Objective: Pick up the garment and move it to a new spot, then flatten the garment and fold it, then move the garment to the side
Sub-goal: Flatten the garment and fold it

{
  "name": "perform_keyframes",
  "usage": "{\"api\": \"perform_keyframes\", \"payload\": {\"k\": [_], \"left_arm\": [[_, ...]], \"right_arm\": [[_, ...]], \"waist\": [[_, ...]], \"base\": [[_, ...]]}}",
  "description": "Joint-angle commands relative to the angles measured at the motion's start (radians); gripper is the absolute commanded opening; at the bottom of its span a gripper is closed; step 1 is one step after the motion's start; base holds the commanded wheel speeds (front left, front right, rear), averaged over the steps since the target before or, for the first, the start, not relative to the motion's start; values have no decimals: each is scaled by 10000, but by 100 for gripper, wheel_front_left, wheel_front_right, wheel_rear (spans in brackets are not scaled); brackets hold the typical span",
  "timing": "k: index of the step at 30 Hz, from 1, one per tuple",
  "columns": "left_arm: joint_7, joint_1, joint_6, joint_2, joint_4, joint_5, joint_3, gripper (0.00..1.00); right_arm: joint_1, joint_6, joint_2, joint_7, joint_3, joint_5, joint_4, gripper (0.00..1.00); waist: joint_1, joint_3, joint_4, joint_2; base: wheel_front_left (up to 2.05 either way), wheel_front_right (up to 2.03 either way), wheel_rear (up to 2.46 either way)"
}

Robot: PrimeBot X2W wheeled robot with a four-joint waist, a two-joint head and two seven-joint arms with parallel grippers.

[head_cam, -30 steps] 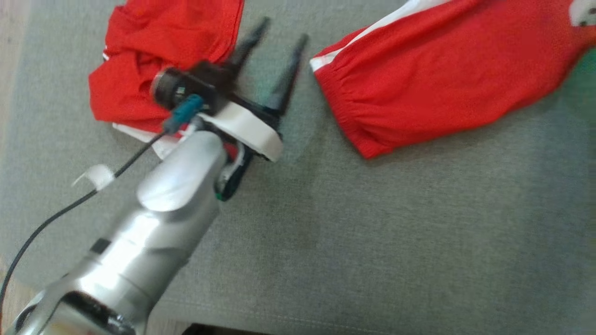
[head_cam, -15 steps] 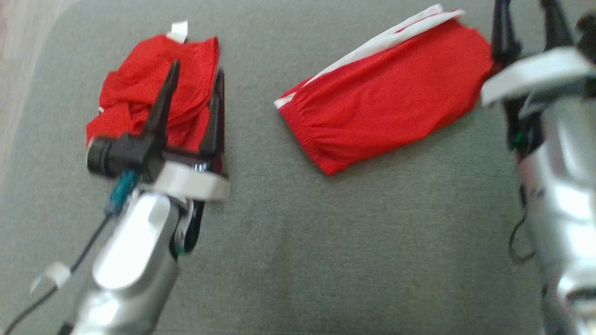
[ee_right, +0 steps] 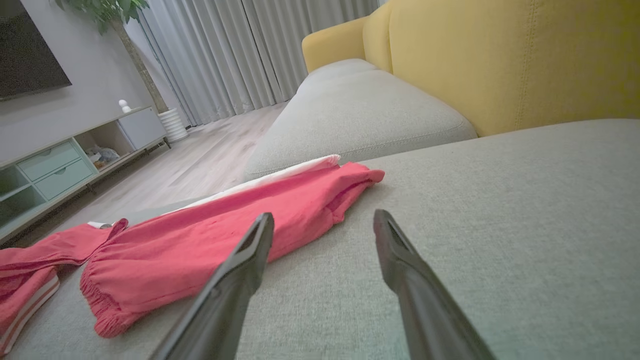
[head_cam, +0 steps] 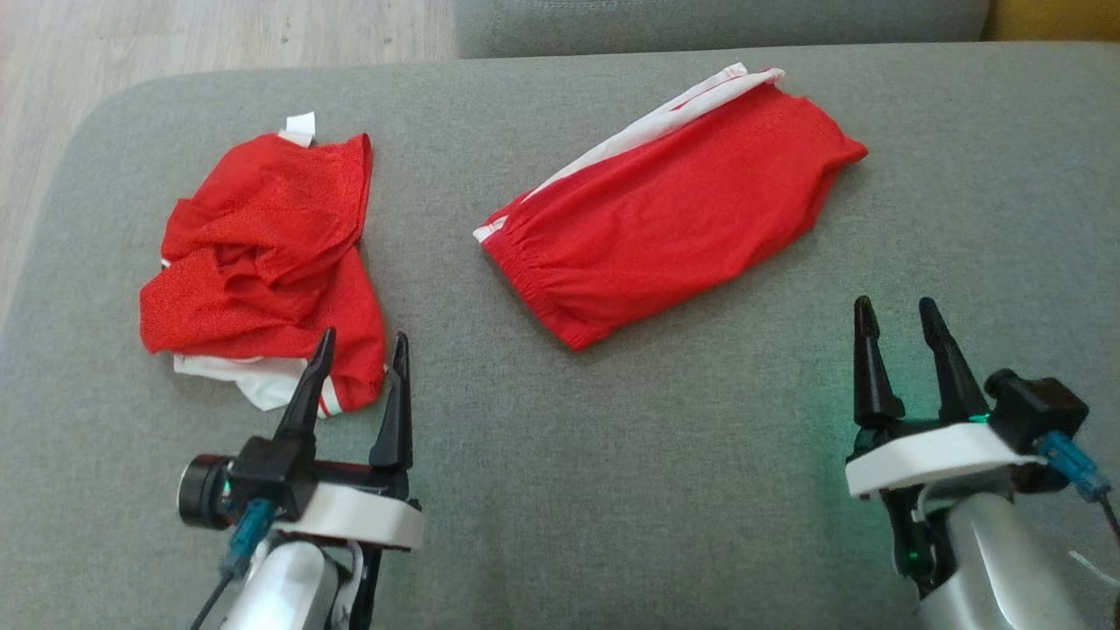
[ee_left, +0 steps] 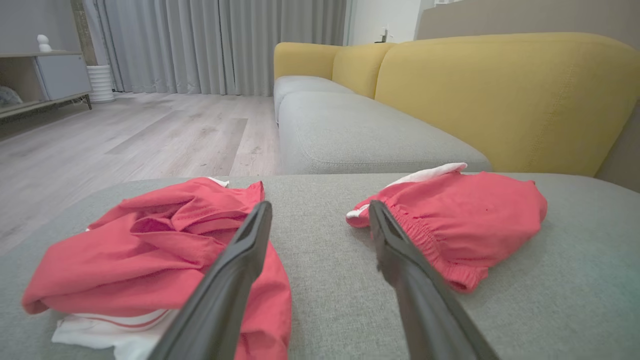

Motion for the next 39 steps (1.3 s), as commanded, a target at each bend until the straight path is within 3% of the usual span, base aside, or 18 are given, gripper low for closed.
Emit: {"api": "perform_keyframes", "payload": {"k": [1,7,13,20,24,28,33,34,35,39], "left_arm": [[-51,-406,-42,94,-407,243,507,100],[-51,-789,-408,-177,-497,649,688,100],[-51,-1327,-803,-521,-433,804,768,100],[-51,-1894,-1115,-803,-275,1167,762,100],[-51,-2056,-1275,-1007,-244,1241,816,100],[-51,-2080,-1347,-1110,-215,1308,863,100],[-51,-2093,-1376,-1167,-165,1368,933,100],[-51,-2099,-1383,-1176,-151,1387,959,100],[-51,-2100,-1389,-1182,-138,1409,986,100],[-51,-2072,-1427,-1201,-101,1498,1080,100]], "right_arm": [[-334,-9,98,-102,292,-41,-456,100],[-907,-9,101,633,-39,-479,-811,100],[-2819,-9,101,2201,-1108,-1014,-358,100],[-5409,-9,-132,3570,-3194,-2058,1747,100],[-6499,-9,-627,3754,-4279,-3321,3225,100],[-6975,-9,-810,3769,-4668,-3935,4311,100],[-7236,-9,-813,3874,-4425,-4087,5332,100],[-7293,-9,-810,3894,-4304,-4043,5567,43],[-7345,-9,-807,3859,-4141,-3997,5766,0],[-7523,-9,-833,3385,-3506,-3657,6245,0]], "waist": [[2,66,29,-1],[2,687,327,-1],[2,1685,858,-1],[2,2608,1648,-1],[2,2925,2065,-1],[2,2994,2203,-1],[2,2952,2181,-1],[2,2934,2151,-1],[2,2910,2114,-1],[2,2782,1898,-1]], "base": [[0,0,0],[0,0,0],[0,0,0],[0,0,0],[0,0,0],[0,0,0],[0,0,0],[0,0,0],[0,0,0],[0,0,0]]}}
